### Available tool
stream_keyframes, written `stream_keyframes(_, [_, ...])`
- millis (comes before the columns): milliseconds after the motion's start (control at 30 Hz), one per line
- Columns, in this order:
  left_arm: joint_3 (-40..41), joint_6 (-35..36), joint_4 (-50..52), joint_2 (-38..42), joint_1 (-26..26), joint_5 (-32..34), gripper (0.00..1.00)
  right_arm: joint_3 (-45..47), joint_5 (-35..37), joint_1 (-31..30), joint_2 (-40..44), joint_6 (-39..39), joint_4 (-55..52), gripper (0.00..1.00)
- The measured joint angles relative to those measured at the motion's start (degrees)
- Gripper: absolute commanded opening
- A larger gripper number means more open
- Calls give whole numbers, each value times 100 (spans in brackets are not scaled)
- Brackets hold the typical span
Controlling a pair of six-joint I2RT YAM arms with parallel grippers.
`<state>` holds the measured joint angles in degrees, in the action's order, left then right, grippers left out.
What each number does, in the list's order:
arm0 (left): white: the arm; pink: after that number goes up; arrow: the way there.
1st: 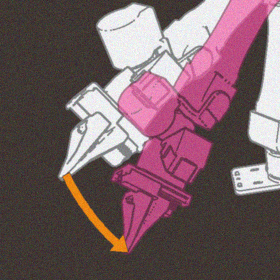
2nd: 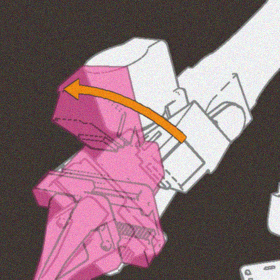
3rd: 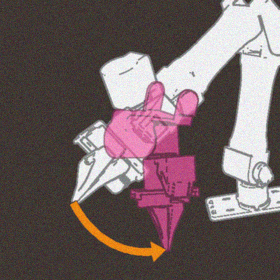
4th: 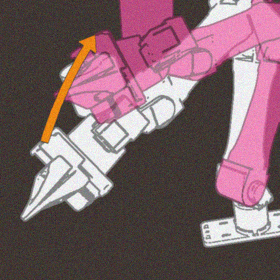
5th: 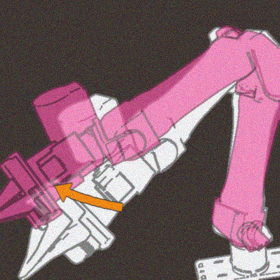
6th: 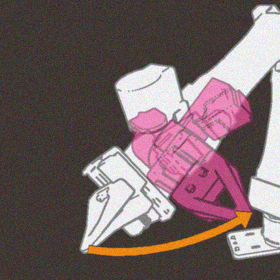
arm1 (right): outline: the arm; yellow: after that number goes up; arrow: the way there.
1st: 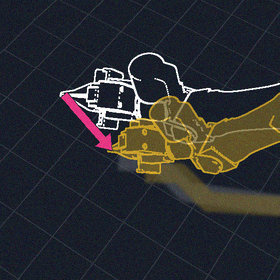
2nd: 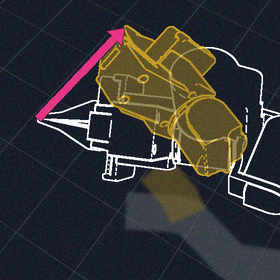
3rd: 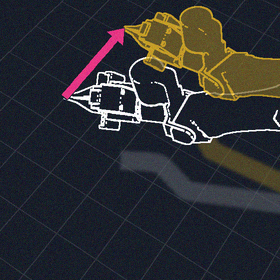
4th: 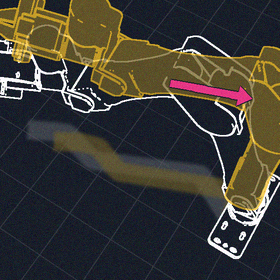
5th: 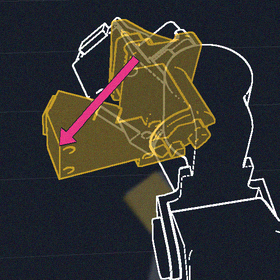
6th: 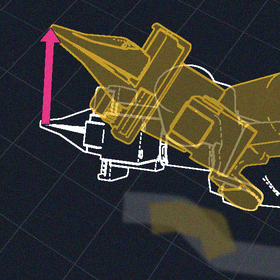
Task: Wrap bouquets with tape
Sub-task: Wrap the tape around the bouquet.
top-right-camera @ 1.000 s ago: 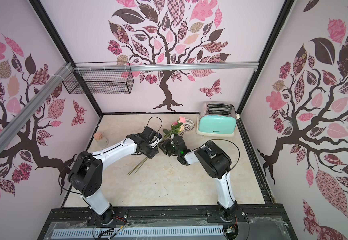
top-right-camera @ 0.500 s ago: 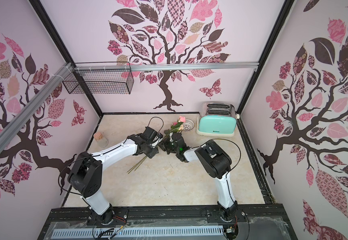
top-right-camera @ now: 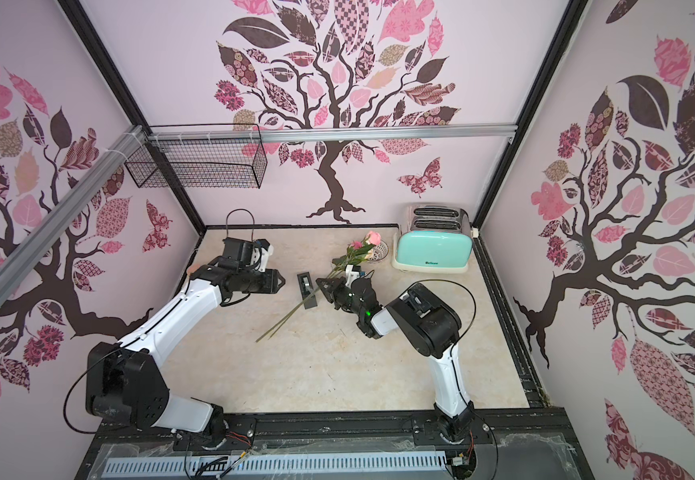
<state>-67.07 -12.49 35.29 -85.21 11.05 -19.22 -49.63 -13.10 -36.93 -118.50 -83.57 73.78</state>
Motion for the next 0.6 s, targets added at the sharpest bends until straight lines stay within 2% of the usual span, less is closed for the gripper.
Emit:
stream_keyframes(100, [4, -175, 4, -254, -258, -686, 44, 136, 282, -28, -4, 122, 411, 0])
stream_keyframes(267, [92, -282, -17, -431, -251, -1532, 46, 149, 562, -94, -129, 299, 933, 0])
stream_keyframes(600, [2, -308, -205, -1241, 87, -2413, 46, 146, 601, -120, -514, 385, 1655, 0])
